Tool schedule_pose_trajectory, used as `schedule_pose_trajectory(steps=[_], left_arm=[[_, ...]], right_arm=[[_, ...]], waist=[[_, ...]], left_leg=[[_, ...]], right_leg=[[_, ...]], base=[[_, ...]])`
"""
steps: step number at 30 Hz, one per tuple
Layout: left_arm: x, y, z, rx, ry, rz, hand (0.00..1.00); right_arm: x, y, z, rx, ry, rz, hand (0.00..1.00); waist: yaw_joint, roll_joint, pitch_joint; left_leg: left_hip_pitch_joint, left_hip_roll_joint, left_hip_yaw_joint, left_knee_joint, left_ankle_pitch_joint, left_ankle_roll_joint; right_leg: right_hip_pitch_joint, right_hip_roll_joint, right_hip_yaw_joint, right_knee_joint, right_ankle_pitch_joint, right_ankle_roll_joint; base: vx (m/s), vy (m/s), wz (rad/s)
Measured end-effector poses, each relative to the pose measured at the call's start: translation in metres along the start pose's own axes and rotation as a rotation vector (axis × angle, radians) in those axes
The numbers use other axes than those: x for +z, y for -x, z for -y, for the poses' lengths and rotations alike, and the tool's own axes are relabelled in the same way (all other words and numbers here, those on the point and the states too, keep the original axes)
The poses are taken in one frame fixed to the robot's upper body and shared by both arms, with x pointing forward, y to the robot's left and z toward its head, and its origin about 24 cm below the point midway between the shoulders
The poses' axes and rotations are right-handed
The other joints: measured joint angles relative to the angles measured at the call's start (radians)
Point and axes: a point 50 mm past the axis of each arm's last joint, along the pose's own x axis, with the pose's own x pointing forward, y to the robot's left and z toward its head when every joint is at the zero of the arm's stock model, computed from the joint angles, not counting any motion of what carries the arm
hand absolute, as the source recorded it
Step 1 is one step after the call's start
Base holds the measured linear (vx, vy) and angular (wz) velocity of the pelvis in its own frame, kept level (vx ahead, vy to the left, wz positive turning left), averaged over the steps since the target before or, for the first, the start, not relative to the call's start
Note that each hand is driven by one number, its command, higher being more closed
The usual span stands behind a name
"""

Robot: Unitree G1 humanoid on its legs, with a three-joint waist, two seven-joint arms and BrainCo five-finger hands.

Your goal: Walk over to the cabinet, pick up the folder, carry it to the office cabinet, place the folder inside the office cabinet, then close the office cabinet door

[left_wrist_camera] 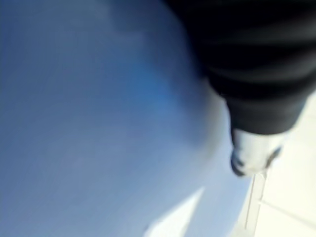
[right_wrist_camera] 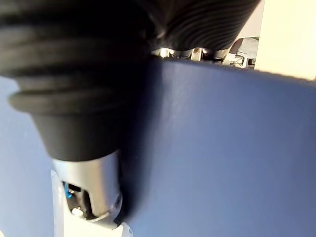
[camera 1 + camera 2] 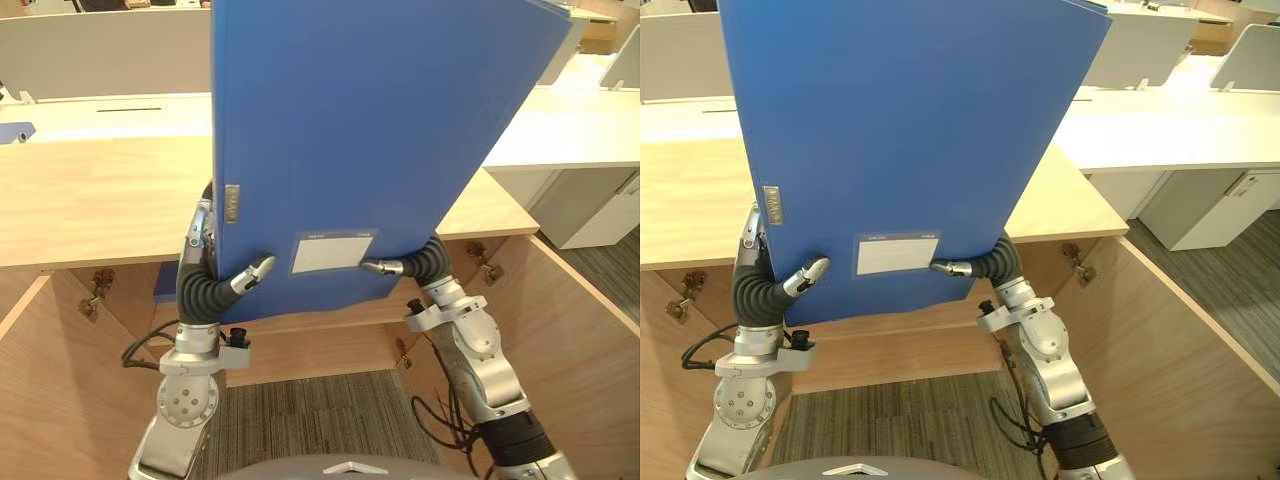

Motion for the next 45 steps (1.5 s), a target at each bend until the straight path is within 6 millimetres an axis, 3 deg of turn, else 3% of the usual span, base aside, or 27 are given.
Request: schedule_pose_trajectory(steps=[5,10,20,27,34,38,45], left_arm=[[-0.002,0.003,-0.008,0.081,-0.020,-0.027,0.00],[-0.014,0.014,-0.023,0.187,-0.064,-0.110,0.00],[-0.042,0.051,-0.068,0.432,-0.209,-0.345,0.00],[-0.067,0.075,-0.080,0.455,-0.272,-0.524,0.00],[-0.102,0.113,-0.075,0.390,-0.255,-0.781,0.00],[-0.124,0.149,-0.072,0.333,-0.283,-0.979,0.00],[-0.142,0.194,-0.070,0.259,-0.335,-1.219,0.00]], right_arm=[[0.001,-0.002,-0.008,-0.079,-0.020,0.040,1.00],[0.015,0.003,0.002,-0.223,-0.013,0.114,1.00],[0.018,0.016,0.013,-0.353,0.049,0.117,1.00],[0.016,0.019,0.013,-0.363,0.060,0.100,1.00],[0.009,0.027,0.011,-0.363,0.091,0.046,1.00],[-0.001,0.033,0.006,-0.354,0.083,-0.012,1.00],[-0.024,0.042,-0.009,-0.293,0.103,-0.142,1.00]], waist=[[-0.001,-0.006,-0.007],[0.011,-0.011,-0.011],[0.017,-0.016,-0.023],[0.022,-0.016,-0.023],[0.021,-0.016,-0.023],[0.018,-0.017,-0.021],[0.015,-0.026,-0.012]], left_leg=[[-0.001,0.000,0.000,0.000,0.000,0.000],[-0.004,-0.001,-0.003,0.000,0.000,0.000],[-0.019,-0.002,-0.033,0.000,0.002,-0.001],[-0.029,-0.005,-0.053,0.000,0.008,-0.001],[-0.032,-0.007,-0.054,0.000,0.008,-0.001],[-0.034,-0.007,-0.053,0.000,0.008,-0.001],[-0.041,-0.006,-0.045,0.000,0.003,-0.007]], right_leg=[[0.000,0.000,0.000,-0.002,0.000,0.000],[0.001,-0.001,-0.003,-0.007,0.001,0.002],[0.006,-0.003,-0.034,-0.014,0.001,0.002],[0.006,-0.006,-0.055,-0.013,-0.001,0.001],[0.002,-0.009,-0.056,-0.013,-0.002,0.002],[-0.001,-0.009,-0.055,-0.013,-0.002,0.002],[-0.013,-0.008,-0.050,-0.014,-0.003,0.001]], base=[[-0.01,-0.002,0.00],[0.00,0.000,0.01],[0.00,-0.016,0.08],[-0.01,-0.016,0.08],[0.00,0.000,0.00],[0.00,0.000,0.00],[0.00,-0.003,-0.02]])
